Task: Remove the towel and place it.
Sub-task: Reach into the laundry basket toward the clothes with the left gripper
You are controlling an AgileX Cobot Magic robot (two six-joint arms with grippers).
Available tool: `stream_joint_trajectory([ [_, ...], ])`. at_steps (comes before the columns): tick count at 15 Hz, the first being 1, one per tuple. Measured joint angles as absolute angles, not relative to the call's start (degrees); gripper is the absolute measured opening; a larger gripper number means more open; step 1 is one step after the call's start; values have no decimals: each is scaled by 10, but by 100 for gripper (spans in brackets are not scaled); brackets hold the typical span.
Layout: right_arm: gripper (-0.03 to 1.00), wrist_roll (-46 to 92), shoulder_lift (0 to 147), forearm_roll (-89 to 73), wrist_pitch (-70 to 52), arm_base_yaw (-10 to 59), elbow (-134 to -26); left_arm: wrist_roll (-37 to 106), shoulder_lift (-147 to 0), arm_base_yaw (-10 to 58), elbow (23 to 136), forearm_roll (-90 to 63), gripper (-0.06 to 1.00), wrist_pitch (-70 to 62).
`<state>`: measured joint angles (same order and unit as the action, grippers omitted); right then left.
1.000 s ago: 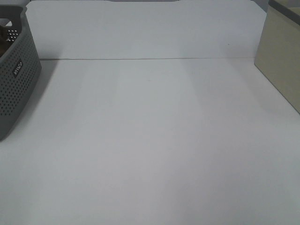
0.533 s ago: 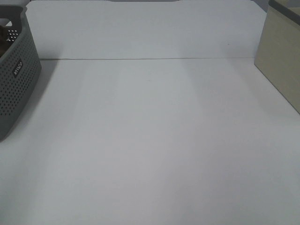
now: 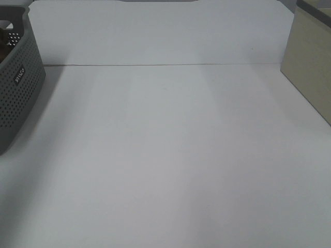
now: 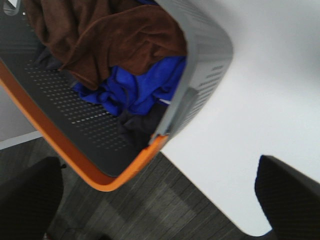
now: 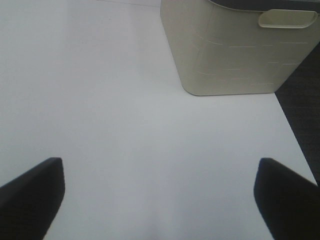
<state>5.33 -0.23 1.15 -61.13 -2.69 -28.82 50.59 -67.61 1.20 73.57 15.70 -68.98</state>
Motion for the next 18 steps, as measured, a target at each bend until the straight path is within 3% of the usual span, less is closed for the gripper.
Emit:
stream_joint_trajectory([
  [4, 98, 53, -2, 11, -611, -27, -288, 523, -850, 8, 852, 257, 96, -672],
  [6, 98, 53, -2, 11, -611, -27, -288, 546, -961, -41, 914, 256, 96, -646],
  [11, 98, 53, -2, 11, -611, -27, -288, 584, -1091, -92, 965, 251, 96, -572],
  [18, 98, 53, -2, 11, -611, -27, -288, 602, -1247, -106, 1059, 215, 94, -545],
])
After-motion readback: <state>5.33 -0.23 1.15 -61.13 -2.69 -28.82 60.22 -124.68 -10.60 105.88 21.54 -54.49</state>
